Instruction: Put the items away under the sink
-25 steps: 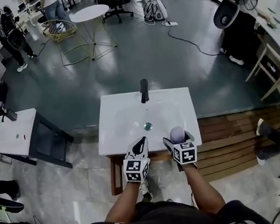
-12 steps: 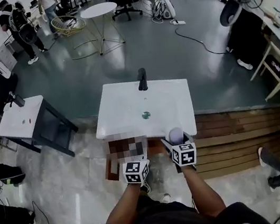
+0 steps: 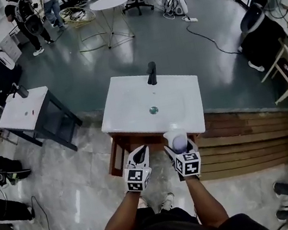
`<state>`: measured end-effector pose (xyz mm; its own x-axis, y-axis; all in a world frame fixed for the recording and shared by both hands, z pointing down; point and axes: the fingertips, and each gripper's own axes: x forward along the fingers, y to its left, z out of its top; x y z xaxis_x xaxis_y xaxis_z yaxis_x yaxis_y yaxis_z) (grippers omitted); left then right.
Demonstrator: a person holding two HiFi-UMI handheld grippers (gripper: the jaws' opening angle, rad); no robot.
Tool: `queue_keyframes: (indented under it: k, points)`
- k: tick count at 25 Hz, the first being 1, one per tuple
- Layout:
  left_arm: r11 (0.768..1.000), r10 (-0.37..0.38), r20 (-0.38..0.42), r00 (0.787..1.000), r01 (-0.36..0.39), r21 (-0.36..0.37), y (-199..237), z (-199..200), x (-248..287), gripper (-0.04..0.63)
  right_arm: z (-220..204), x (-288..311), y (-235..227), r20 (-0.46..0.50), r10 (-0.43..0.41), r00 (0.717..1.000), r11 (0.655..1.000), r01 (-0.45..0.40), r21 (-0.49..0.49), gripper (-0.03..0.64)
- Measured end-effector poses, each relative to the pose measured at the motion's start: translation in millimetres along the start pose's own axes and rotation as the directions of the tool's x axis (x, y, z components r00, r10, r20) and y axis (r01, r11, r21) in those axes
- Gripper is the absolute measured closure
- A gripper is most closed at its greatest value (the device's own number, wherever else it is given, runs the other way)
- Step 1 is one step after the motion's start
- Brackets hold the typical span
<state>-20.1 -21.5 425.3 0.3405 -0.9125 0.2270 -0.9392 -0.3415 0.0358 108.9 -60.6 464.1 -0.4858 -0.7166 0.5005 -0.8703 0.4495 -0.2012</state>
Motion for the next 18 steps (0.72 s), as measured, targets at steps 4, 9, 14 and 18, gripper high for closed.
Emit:
queue_keyframes:
  k: [4,9,14,18]
  points:
    - [1.000,-0.017,-0.001,1.000,0.017,-0.008,15,-9,-7,0.595,-13,4,13,-0.019,-0.033,0.999,0.999,0.032,-0.010,0.149]
    - [0.998,-0.057,-0.032,0.998,0.057,-0.022,31,-38,-17,0.595,-51,11,25,-0.071,-0.080,0.994,0.997,0.079,-0.005,0.149]
    - [0.998,-0.066,-0.039,0.997,0.065,-0.017,50,-78,-12,0.595,-90,35,24,-0.090,-0.116,0.989,0.993,0.116,-0.007,0.149]
    - [0.998,-0.065,-0.036,0.997,0.064,-0.008,56,-119,9,0.595,-123,64,9,-0.093,-0.146,0.985,0.989,0.145,-0.020,0.149]
